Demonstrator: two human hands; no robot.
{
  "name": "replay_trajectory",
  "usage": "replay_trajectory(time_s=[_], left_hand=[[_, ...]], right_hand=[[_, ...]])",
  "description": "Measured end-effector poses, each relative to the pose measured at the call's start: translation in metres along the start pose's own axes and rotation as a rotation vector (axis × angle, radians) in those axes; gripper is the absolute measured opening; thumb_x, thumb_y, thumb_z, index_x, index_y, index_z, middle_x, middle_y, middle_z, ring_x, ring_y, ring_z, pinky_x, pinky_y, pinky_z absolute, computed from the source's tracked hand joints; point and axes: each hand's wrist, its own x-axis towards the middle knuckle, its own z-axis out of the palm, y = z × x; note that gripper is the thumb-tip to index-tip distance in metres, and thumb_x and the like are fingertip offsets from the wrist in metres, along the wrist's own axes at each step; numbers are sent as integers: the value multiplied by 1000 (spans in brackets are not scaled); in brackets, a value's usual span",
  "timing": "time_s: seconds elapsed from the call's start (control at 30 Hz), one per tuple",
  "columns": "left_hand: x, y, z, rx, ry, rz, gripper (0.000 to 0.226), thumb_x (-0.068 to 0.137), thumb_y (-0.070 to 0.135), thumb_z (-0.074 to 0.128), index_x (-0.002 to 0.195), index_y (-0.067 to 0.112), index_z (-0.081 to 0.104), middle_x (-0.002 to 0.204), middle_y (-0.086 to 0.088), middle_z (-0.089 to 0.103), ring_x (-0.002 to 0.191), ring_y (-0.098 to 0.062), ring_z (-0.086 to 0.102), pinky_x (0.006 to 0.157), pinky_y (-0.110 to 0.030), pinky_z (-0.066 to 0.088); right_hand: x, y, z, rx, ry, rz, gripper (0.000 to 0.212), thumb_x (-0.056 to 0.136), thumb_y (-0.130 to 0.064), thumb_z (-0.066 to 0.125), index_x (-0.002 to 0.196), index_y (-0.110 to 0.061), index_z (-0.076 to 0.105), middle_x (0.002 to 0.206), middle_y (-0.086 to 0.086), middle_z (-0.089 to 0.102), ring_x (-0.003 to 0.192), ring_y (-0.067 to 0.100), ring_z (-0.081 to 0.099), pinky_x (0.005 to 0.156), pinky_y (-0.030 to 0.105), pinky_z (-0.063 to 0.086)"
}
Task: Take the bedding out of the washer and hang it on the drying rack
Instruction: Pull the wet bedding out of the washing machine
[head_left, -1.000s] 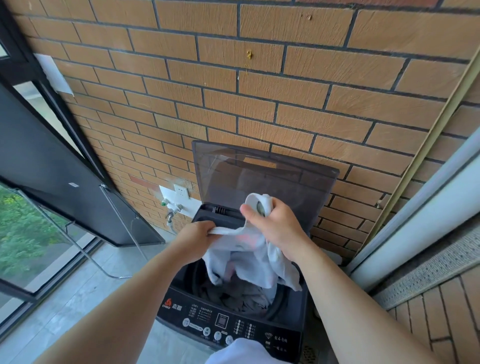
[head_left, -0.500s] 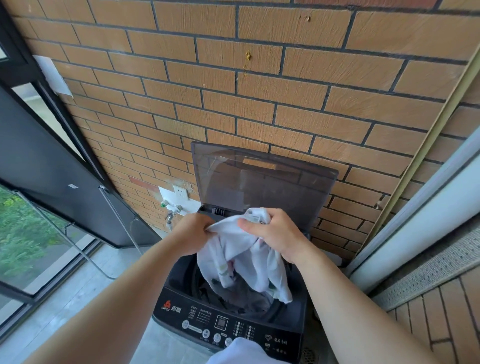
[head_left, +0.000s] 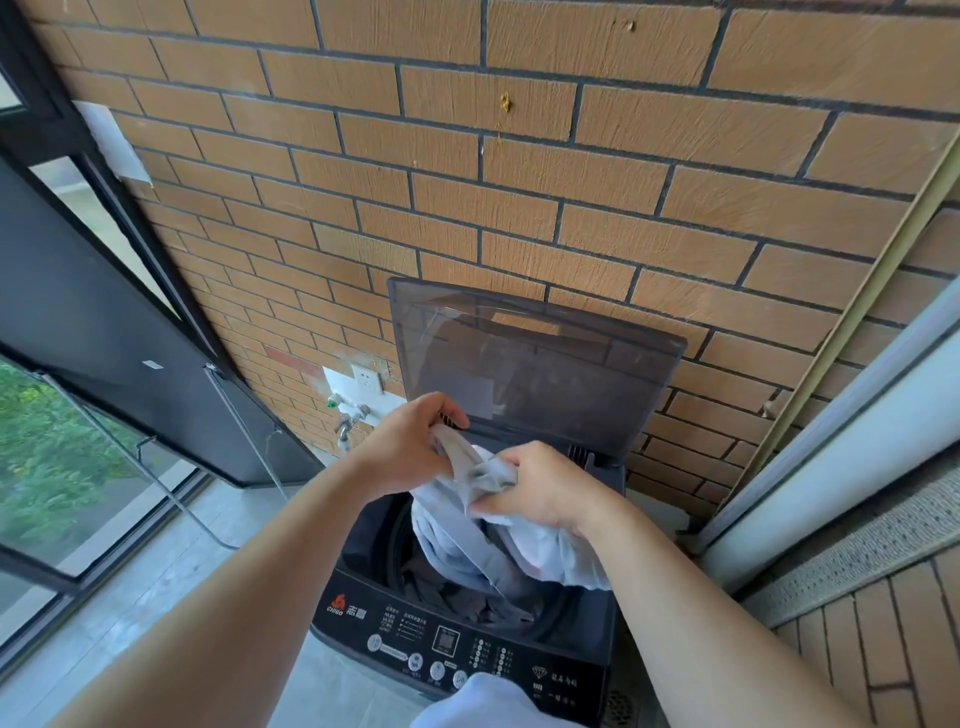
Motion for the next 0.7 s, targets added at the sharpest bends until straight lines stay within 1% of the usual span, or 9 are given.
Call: replay_trajectory(time_s=[0.13,0.2,0.23,0.3,0.37,0.47,0.57,0.6,0.7], left_hand=[[5,-18,5,213,31,-16,46,78,-3,67,111,28,60,93,10,64,79,-9,61,57,-19,48],[8,-31,10,316,92,-86,14,87,10,68,100,17,68,85,2,67,77,-19,63,54,-21,41],[8,-36,14,335,107,-130,9,92,18,65,92,10,68,78,-3,65,76,-25,63,53,-25,38],[9,-49,24,249,105,-224,25,98,24,57,87,4,66,72,-8,61,68,-27,58,54,-31,37],[9,-51,31,9,109,-300,20,96,19,51,90,8,66,80,-16,66,66,-24,56,58,-34,45],[10,-35,29,-189,163,-327,25,98,8,44,96,18,67,92,-14,70,71,-24,58,58,-32,45],[14,-6,12,-257,215,-242,22,94,7,50,91,19,69,88,-9,71,75,-22,60,64,-31,44],[14,5,6,-218,196,-192,18,91,8,54,88,17,70,85,-8,71,71,-20,58,62,-30,44],[9,30,-13,-82,130,-37,8,83,10,70,84,18,70,76,1,67,66,-12,56,57,-23,44]], right_hand=[[-1,-3,-5,275,181,-16,30,77,-29,85,100,-13,74,69,-19,69,66,5,63,66,32,51],[0,-6,-6,408,230,-44,11,77,-18,82,82,-24,75,67,-2,63,63,12,59,65,37,48],[0,-7,-5,428,245,-68,14,77,-13,80,72,-22,71,63,-2,58,59,13,53,61,35,43],[2,-9,-4,381,282,-88,20,77,-8,76,73,2,60,59,-11,55,57,9,47,59,31,37],[5,-8,-6,260,327,-101,36,76,-11,75,81,9,46,64,-5,48,56,5,45,59,31,35],[7,-3,-8,90,262,-56,37,72,-29,82,96,-16,57,83,-5,57,72,11,53,66,30,42],[5,-2,-6,18,101,-35,69,69,-37,88,130,-38,57,117,-15,65,102,8,62,88,26,51],[6,-1,-5,23,59,-43,64,71,-35,88,130,-35,60,115,-15,67,100,7,63,86,22,51],[5,-6,-3,73,40,-48,14,81,-28,82,87,-22,72,70,-14,64,63,2,57,63,18,46]])
